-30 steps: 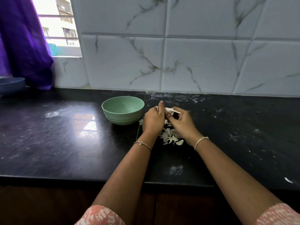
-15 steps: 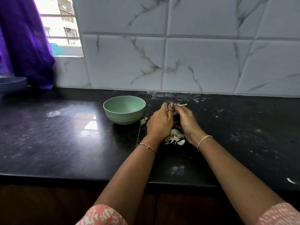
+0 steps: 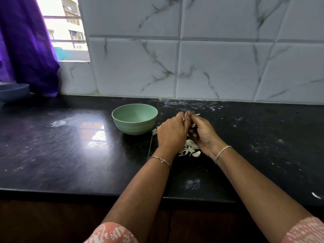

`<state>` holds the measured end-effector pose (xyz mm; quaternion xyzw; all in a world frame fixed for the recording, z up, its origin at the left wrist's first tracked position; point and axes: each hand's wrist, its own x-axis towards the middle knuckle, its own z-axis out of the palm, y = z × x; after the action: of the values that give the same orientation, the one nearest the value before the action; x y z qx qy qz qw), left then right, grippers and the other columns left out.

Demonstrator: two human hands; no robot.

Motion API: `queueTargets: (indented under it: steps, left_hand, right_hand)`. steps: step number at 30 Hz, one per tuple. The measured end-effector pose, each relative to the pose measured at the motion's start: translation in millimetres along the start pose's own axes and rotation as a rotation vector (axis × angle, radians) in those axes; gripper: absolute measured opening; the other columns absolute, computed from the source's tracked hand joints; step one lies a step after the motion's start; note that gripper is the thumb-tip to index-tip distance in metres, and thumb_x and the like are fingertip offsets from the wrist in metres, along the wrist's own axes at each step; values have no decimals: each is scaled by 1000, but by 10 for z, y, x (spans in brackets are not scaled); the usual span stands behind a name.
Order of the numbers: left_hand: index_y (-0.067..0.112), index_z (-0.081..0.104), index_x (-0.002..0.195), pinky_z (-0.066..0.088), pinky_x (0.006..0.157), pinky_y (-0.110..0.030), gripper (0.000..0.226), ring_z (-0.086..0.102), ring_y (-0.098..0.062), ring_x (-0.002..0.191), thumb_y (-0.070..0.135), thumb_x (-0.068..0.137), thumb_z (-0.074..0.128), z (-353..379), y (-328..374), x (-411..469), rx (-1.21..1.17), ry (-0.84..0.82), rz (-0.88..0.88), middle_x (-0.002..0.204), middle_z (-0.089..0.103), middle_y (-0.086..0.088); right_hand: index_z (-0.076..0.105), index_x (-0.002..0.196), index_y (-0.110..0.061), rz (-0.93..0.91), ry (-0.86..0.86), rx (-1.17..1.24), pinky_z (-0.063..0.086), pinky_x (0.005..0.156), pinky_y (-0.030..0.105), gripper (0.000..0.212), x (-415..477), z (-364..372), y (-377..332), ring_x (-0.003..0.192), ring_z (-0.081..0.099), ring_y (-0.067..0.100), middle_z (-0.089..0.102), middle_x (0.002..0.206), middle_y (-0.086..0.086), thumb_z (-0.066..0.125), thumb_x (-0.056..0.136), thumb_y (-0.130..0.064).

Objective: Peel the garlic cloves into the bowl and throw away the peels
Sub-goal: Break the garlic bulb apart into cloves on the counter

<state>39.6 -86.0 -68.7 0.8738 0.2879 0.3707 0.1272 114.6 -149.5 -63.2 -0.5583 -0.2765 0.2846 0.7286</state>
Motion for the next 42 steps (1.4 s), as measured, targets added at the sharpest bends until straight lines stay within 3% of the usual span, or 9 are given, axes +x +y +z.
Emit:
queueTargets:
  steps: [6, 9, 16, 22, 26, 31, 35, 38, 42]
  left_hand:
    - [22, 58, 106, 48, 79, -41, 55, 63, -31, 93, 55, 101, 15, 63, -14, -1, -290, -91, -84, 95, 69, -6]
    - [23, 54, 102, 50, 83, -46, 48, 62, -27, 92, 55, 101, 18, 109, -43, 23, -459, -142, -112, 95, 67, -3]
    - [20, 32, 94, 38, 66, -38, 30, 56, -31, 81, 47, 103, 24, 52, -54, 17, -178, -184, -10, 90, 63, -8]
    - [16, 42, 104, 33, 67, -36, 25, 58, -34, 95, 39, 104, 33, 25, -132, 37, -37, -130, 57, 105, 62, -8]
    - [20, 42, 103, 36, 70, -36, 27, 56, -30, 99, 46, 103, 32, 23, -150, 61, -128, -132, 21, 106, 62, -6]
    - [24, 42, 98, 45, 72, -39, 32, 60, -25, 89, 55, 99, 33, 20, -166, 93, -357, -129, -74, 92, 65, 0]
    - [20, 44, 93, 46, 77, -40, 34, 59, -28, 85, 50, 102, 30, 45, -185, 127, -489, -132, -172, 80, 60, -1]
    - [16, 45, 91, 41, 77, -37, 36, 58, -29, 91, 44, 104, 28, 55, -212, 158, -549, -64, -266, 92, 62, -9]
    - [11, 52, 100, 39, 78, -36, 42, 57, -34, 101, 44, 104, 26, 58, -225, 179, -520, -14, -343, 108, 63, -16]
  right_hand:
    - [66, 79, -15, -19, 5, 40, 38, 44, 16, 22, -4, 4, -41, 52, 49, 5, 61, 67, -3, 56, 97, -25]
    - [64, 80, -19, -34, 42, 15, 37, 51, 19, 18, 34, -34, -32, 58, 48, 7, 57, 72, -1, 57, 96, -25]
    - [60, 72, -22, -43, 47, -35, 30, 52, 22, 25, 64, -61, -14, 55, 44, 7, 62, 68, -7, 56, 97, -26]
    - [60, 67, -20, -19, 59, -57, 32, 52, 22, 29, 50, -60, -23, 53, 44, 10, 56, 59, -4, 57, 96, -24]
    - [67, 77, -17, -18, 33, 23, 42, 57, 25, 21, 32, -56, -39, 58, 54, 12, 62, 71, 0, 56, 95, -19]
    - [66, 88, -15, -38, 32, -9, 45, 51, 22, 15, 39, -73, -26, 58, 59, 13, 64, 78, 4, 53, 95, -11]
    - [62, 81, -15, -142, 65, -374, 43, 54, 20, 23, 85, -123, 71, 54, 56, 4, 61, 64, -4, 49, 100, -16]
    - [61, 87, -8, -223, 52, -689, 44, 62, 31, 27, 137, -157, 157, 62, 57, 14, 60, 67, 2, 46, 102, -24]
    - [61, 86, -16, -298, 52, -929, 49, 65, 37, 25, 135, -191, 193, 69, 65, 26, 68, 76, 10, 45, 102, -26]
